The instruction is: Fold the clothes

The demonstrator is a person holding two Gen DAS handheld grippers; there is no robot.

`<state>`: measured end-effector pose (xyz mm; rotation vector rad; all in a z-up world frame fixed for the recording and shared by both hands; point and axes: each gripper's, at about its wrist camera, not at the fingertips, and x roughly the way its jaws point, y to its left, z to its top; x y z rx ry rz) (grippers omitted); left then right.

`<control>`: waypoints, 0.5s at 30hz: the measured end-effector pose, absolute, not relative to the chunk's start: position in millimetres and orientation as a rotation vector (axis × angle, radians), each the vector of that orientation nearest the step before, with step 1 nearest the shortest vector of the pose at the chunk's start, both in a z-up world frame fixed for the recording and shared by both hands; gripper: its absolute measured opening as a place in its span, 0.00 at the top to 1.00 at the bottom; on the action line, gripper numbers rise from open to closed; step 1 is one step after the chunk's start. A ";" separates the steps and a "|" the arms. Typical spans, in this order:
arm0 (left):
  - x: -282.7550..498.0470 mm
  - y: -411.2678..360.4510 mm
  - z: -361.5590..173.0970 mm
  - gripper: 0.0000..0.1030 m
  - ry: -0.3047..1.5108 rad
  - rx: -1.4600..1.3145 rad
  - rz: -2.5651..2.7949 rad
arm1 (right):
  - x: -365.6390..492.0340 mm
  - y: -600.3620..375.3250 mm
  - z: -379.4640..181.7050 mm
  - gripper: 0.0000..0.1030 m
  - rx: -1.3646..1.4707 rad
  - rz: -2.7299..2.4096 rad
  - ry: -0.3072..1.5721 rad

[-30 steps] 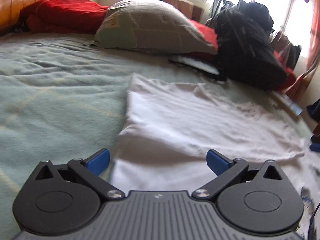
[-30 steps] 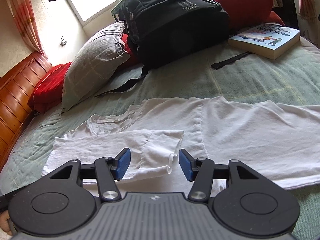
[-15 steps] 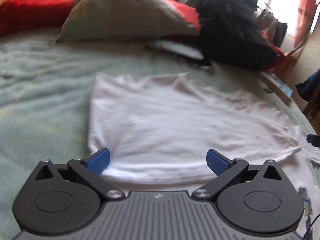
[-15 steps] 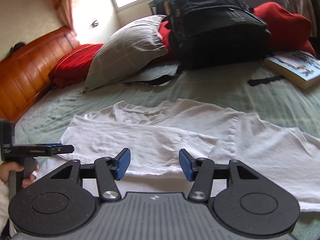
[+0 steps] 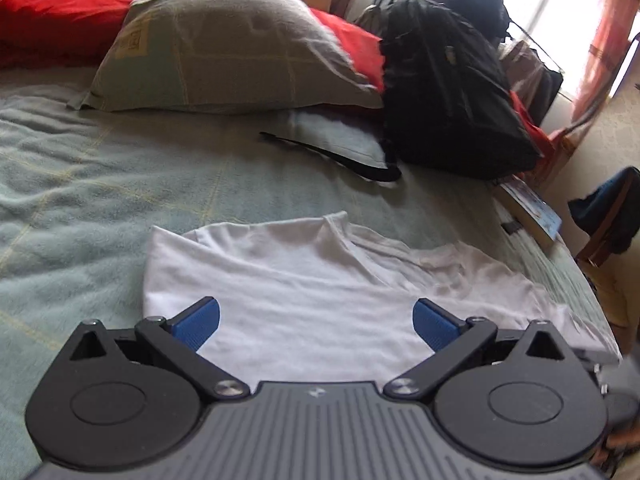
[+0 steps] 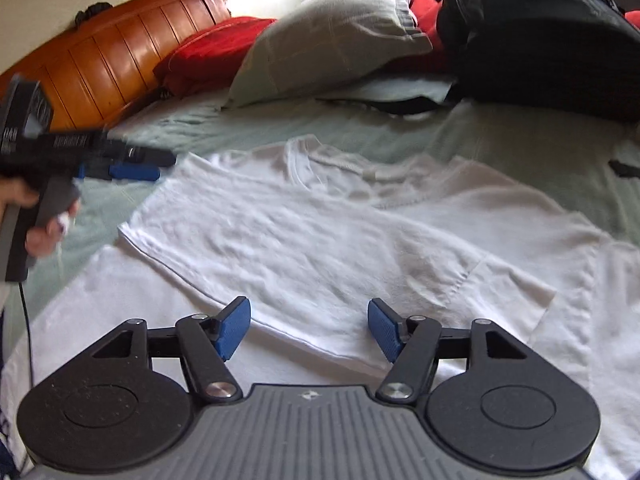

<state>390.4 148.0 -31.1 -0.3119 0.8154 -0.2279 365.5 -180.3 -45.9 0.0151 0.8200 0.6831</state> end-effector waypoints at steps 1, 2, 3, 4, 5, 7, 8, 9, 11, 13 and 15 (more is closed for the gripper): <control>399.3 149.3 -36.7 0.01 0.826 -0.329 -0.212 | 364.2 -182.5 -49.8 0.24 0.022 0.714 0.799; 408.4 150.9 -42.5 0.01 0.839 -0.346 -0.193 | 362.8 -184.9 -53.6 0.15 0.029 0.748 0.776; 417.3 154.2 -48.8 0.01 0.851 -0.361 -0.163 | 361.9 -187.0 -55.3 0.12 0.040 0.784 0.761; 424.1 158.8 -54.6 0.01 0.852 -0.373 -0.119 | 360.8 -189.4 -57.1 0.10 0.041 0.807 0.747; 430.1 163.9 -59.9 0.01 0.850 -0.386 -0.081 | 359.4 -191.9 -58.4 0.10 0.038 0.820 0.737; 438.2 176.3 -68.0 0.01 0.830 -0.412 -0.031 | 356.5 -199.0 -57.6 0.10 0.060 0.827 0.731; 440.3 180.8 -70.0 0.01 0.819 -0.418 -0.004 | 355.2 -202.0 -56.5 0.10 0.072 0.823 0.731; 441.7 183.0 -69.9 0.01 0.818 -0.416 0.014 | 354.0 -204.9 -55.5 0.11 0.083 0.818 0.731; 444.5 186.6 -69.1 0.01 0.819 -0.409 0.050 | 352.3 -207.2 -54.4 0.10 0.080 0.806 0.730; 442.3 183.5 -59.9 0.01 0.826 -0.372 0.059 | 351.6 -208.7 -53.9 0.10 0.085 0.794 0.730; 437.8 178.8 -48.2 0.01 0.822 -0.330 0.050 | 351.1 -209.3 -53.5 0.10 0.090 0.790 0.729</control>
